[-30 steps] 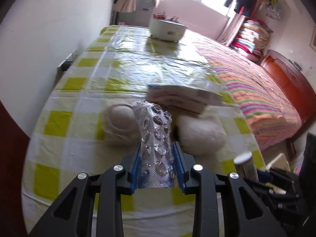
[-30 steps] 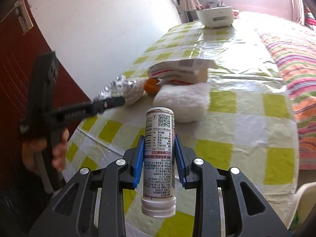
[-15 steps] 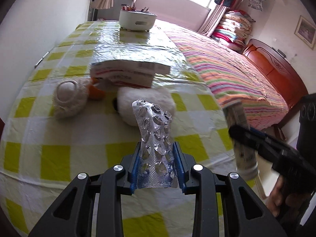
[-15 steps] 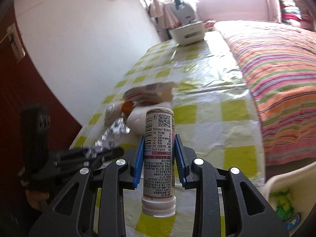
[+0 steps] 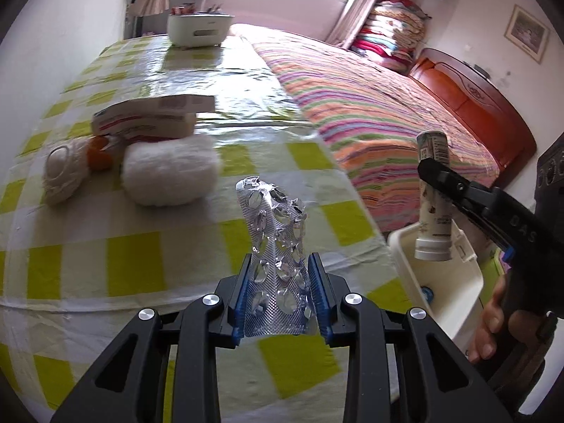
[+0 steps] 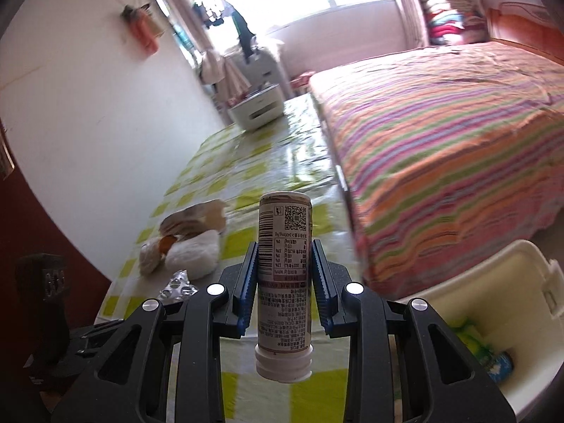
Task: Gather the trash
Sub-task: 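Carry the white tube and silver blister pack over the cream bin with both tools, then open the right tool to drop the white tube into the bin, then lower the silver blister pack into the cream bin and open left tool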
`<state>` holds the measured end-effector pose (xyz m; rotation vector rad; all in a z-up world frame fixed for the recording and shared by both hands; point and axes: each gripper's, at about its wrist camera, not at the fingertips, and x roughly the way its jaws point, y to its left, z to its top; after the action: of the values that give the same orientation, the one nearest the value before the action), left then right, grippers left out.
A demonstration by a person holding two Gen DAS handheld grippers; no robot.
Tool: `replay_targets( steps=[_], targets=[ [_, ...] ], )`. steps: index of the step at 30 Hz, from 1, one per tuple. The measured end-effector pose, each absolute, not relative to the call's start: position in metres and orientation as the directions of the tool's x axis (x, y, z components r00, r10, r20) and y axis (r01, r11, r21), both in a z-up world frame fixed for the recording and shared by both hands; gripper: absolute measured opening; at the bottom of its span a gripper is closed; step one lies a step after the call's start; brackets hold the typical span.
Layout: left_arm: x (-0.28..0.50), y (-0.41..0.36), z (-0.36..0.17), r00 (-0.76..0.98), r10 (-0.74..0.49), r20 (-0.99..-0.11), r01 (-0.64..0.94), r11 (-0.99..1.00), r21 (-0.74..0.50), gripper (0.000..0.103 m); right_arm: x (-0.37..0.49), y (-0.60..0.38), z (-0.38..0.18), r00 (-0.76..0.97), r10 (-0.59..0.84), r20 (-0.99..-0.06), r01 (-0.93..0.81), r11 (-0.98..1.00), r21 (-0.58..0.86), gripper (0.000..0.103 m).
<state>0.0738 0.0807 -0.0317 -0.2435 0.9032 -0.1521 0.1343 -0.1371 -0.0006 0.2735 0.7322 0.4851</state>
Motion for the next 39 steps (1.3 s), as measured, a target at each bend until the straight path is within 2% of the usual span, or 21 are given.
replay_targets(
  steps=[13, 21, 29, 33, 36, 39],
  targets=[
    [0.078, 0.018, -0.033, 0.561, -0.276, -0.78, 0.124, 0.96, -0.251, 0.03, 0.106, -0.192, -0.01, 0.73, 0.402, -0.553, -0.197, 0.898, 0.394, 0.028],
    [0.081, -0.012, -0.036, 0.534, -0.298, -0.791, 0.178, 0.955, -0.239, 0.03, 0.103, -0.232, -0.013, 0.796, 0.251, -0.551, -0.063, 0.939, 0.337, 0.028],
    [0.082, -0.029, -0.039, 0.517, -0.307, -0.799, 0.208, 0.95, -0.231, 0.031, 0.104, -0.245, -0.017, 0.807, 0.201, -0.555, 0.014, 0.933, 0.359, 0.031],
    [0.084, -0.034, -0.041, 0.511, -0.309, -0.802, 0.215, 0.95, -0.228, 0.031, 0.104, -0.246, -0.017, 0.81, 0.189, -0.556, 0.033, 0.931, 0.364, 0.04],
    [0.084, -0.036, -0.041, 0.508, -0.31, -0.803, 0.219, 0.949, -0.227, 0.031, 0.103, -0.248, -0.015, 0.816, 0.183, -0.548, 0.041, 0.928, 0.371, 0.061],
    [0.085, -0.038, -0.041, 0.506, -0.313, -0.804, 0.223, 0.948, -0.229, 0.031, 0.099, -0.253, -0.012, 0.83, 0.171, -0.53, 0.058, 0.92, 0.388, 0.063]
  ],
)
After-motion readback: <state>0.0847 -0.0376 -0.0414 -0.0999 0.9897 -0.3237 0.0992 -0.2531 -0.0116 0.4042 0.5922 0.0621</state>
